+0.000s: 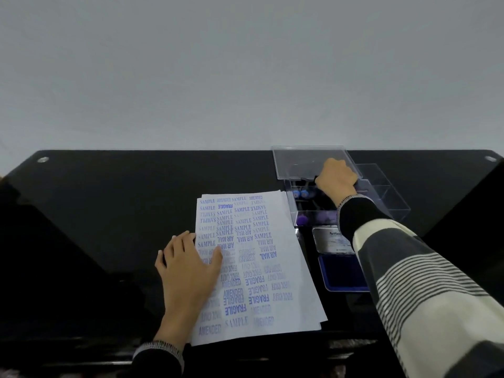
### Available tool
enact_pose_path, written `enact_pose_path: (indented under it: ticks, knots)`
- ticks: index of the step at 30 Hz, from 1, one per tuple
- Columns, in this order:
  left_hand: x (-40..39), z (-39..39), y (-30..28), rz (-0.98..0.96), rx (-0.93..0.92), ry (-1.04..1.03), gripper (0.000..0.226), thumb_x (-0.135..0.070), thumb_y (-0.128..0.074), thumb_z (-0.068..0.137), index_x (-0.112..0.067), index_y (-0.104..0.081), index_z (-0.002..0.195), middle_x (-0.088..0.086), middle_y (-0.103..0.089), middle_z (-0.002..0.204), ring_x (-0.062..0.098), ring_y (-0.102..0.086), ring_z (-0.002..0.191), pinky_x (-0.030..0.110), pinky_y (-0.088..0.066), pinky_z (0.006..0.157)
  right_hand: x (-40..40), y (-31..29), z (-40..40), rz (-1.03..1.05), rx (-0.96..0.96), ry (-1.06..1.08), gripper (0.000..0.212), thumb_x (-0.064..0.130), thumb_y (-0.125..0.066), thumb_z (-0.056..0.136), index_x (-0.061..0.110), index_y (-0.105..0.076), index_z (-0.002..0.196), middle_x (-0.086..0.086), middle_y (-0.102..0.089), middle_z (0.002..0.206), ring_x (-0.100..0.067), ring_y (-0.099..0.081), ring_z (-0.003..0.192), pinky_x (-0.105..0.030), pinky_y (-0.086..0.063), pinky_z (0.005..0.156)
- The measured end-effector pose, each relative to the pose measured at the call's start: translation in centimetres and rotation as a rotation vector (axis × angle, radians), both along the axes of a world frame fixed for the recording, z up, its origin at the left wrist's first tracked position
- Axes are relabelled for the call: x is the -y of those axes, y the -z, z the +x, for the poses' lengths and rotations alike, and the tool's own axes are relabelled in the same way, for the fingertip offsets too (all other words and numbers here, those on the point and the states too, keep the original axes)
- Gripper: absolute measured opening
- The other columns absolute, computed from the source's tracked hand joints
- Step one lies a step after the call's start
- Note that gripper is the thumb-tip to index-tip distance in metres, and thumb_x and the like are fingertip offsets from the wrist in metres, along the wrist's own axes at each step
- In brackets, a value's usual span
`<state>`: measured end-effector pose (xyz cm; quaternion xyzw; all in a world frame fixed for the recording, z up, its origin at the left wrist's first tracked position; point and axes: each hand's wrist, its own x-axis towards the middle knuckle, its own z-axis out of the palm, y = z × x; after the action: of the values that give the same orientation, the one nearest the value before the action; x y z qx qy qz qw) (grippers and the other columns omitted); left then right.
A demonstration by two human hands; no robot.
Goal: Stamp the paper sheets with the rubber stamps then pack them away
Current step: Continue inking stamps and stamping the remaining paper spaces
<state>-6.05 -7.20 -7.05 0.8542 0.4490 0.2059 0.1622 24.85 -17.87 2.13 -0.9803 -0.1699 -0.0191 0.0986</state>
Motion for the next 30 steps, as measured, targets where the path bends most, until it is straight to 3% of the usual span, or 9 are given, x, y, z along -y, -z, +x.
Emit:
enact_pose_path:
  ticks: [12, 15, 18, 20, 23, 26, 28, 30]
  knots:
    - [0.0, 0.0, 0.1, 0.013, -0.02, -0.011, 0.062, -0.058, -0.051, 0.087, -0.018, -0.045, 0.133, 0.002, -0.043, 0.144, 0.022, -0.03, 0.139, 0.049, -0.015, 0.116, -0.2, -0.3, 0.2, -0.028, -0.035, 0.021, 0.032, 0.006, -0.059, 0.085, 0.0, -0.058, 0.116, -0.02, -0.059, 0.12, -0.037, -0.057, 0.111, -0.041, -0.046, 0.087]
    - [0.1, 0.1, 0.1, 0.006, -0.007, -0.001, 0.061, -0.057, -0.051, 0.087, -0.017, -0.045, 0.132, 0.002, -0.043, 0.142, 0.023, -0.03, 0.139, 0.049, -0.015, 0.117, 0.7, 0.2, -0.2, 0.124, -0.027, 0.008, 0.028, 0.012, -0.061, 0.087, -0.002, -0.058, 0.111, -0.022, -0.059, 0.117, -0.039, -0.057, 0.108, -0.042, -0.049, 0.085]
    - [0.3, 0.0, -0.2, -0.015, 0.002, 0.003, 0.065, -0.055, -0.052, 0.087, -0.017, -0.039, 0.139, 0.004, -0.044, 0.141, 0.025, -0.031, 0.138, 0.05, -0.014, 0.116, 2.3, 0.9, -1.0, 0.41, 0.002, -0.069, 0.025, 0.023, -0.059, 0.092, 0.0, -0.065, 0.083, -0.017, -0.066, 0.087, -0.031, -0.063, 0.084, -0.035, -0.052, 0.077]
    - [0.4, 0.0, -0.4, -0.013, -0.016, 0.03, 0.06, -0.052, -0.051, 0.089, -0.024, -0.037, 0.141, 0.004, -0.041, 0.143, 0.027, -0.029, 0.14, 0.052, -0.013, 0.115, 3.9, 1.3, -2.3, 0.574, 0.016, -0.124, 0.028, 0.023, -0.057, 0.094, 0.004, -0.064, 0.075, -0.01, -0.063, 0.073, -0.02, -0.057, 0.07, -0.025, -0.042, 0.066]
    - [0.7, 0.0, -0.6, 0.037, -0.088, 0.084, 0.037, -0.046, -0.048, 0.093, -0.031, -0.053, 0.126, 0.005, -0.037, 0.146, 0.029, -0.028, 0.139, 0.055, -0.015, 0.114, 6.7, 2.3, -4.2, 0.687, 0.035, -0.171, 0.018, 0.018, -0.055, 0.094, 0.006, -0.068, 0.092, -0.005, -0.063, 0.081, -0.015, -0.055, 0.074, -0.018, -0.037, 0.066]
    - [0.9, -0.1, -1.4, 0.187, -0.186, 0.129, 0.032, -0.042, -0.045, 0.094, -0.025, -0.063, 0.114, 0.001, -0.051, 0.129, 0.025, -0.042, 0.126, 0.053, -0.027, 0.11, 9.6, 3.4, -4.6, 0.648, 0.133, -0.139, 0.017, 0.018, -0.055, 0.093, 0.011, -0.068, 0.102, -0.011, -0.067, 0.098, -0.022, -0.06, 0.089, -0.032, -0.049, 0.077]
    - [0.9, 0.5, -2.8, 0.206, -0.372, 0.149, 0.032, -0.04, -0.039, 0.097, -0.025, -0.059, 0.117, -0.002, -0.053, 0.125, 0.022, -0.043, 0.123, 0.052, -0.026, 0.111, 11.7, 3.3, -4.8, 0.623, 0.197, -0.109, 0.018, 0.016, -0.055, 0.093, 0.009, -0.069, 0.102, -0.012, -0.067, 0.1, -0.028, -0.059, 0.098, -0.042, -0.05, 0.085]
    - [1.0, 1.8, -4.6, 0.15, -0.536, 0.134, 0.026, -0.035, -0.037, 0.098, -0.025, -0.056, 0.113, -0.001, -0.052, 0.126, 0.023, -0.041, 0.125, 0.056, -0.02, 0.113, 13.8, 3.2, -4.8, 0.6, 0.264, -0.105, 0.016, 0.013, -0.055, 0.092, 0.007, -0.069, 0.097, -0.014, -0.067, 0.096, -0.032, -0.058, 0.097, -0.042, -0.049, 0.084]
